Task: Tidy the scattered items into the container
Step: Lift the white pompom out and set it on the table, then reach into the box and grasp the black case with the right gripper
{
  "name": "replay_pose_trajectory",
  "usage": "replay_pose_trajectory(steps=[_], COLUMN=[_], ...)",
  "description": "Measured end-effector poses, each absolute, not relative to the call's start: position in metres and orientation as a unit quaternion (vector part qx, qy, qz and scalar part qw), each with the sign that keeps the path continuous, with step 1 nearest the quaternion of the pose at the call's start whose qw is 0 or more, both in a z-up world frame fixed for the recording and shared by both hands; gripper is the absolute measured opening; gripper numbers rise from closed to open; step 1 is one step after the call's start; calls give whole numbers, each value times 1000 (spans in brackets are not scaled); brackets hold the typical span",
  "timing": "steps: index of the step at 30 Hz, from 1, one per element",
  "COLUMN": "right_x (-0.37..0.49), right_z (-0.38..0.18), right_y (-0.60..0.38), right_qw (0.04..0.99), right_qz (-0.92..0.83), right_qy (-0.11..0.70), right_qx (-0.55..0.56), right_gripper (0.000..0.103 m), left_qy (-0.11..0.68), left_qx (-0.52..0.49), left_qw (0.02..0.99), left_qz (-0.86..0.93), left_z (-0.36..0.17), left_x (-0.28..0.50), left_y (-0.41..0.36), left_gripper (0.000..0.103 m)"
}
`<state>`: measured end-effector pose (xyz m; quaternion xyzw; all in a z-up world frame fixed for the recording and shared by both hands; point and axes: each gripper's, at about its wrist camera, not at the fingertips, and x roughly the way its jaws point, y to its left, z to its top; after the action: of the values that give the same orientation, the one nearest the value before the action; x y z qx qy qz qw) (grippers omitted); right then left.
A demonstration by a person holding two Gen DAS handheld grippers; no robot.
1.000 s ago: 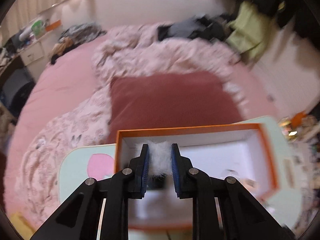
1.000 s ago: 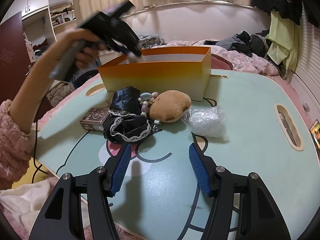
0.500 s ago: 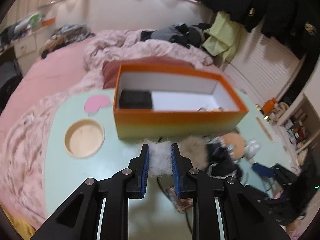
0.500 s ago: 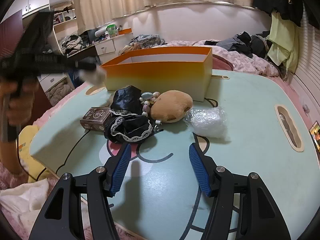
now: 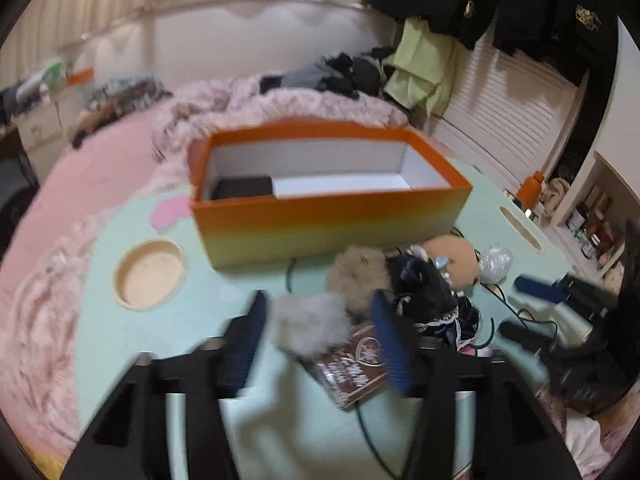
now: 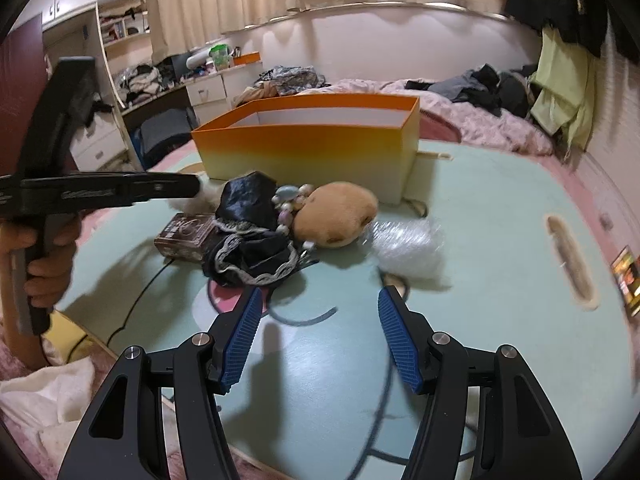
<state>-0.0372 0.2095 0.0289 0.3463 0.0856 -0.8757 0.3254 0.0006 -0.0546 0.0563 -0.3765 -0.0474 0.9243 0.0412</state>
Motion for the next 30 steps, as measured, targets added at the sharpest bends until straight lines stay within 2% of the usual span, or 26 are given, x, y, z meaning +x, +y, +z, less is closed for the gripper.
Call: replay_pose_trajectory(steps=[1,5,9,12,13,20,30], right_x=[-38,-53,-98,-143,-158,-231,-251], right_z=[36,76,111,117,115,61,26], right_y=[210,208,170,122,106,12,-26], right_qw=[323,363,418,441,436,327,299], right_qz=[-879,-871,-815,-757,-748,-744,-721], right_qy=[89,55,-14,-60,-65,14,57], right_qx=[339,327,401,478,496,582,623], right_gripper=[61,61,61,73,73,73,75], left_qy=[-55,-109,-129,-144,-151,-177,-187], left_qx=[-368,-349,-342,-334,-333,-324,-326], left_qw=[35,18,-12,-24,-23,-16,-14], left_qz=[928,931,931,931,930,929,926], left_z=[62,80,87,88,87,82,75], left_x=[4,15,21,26,27,32,29], left_y=[-60,-92,-117,-131,-136,-152,-160], left_gripper=[77,79,79,79,79,79,79])
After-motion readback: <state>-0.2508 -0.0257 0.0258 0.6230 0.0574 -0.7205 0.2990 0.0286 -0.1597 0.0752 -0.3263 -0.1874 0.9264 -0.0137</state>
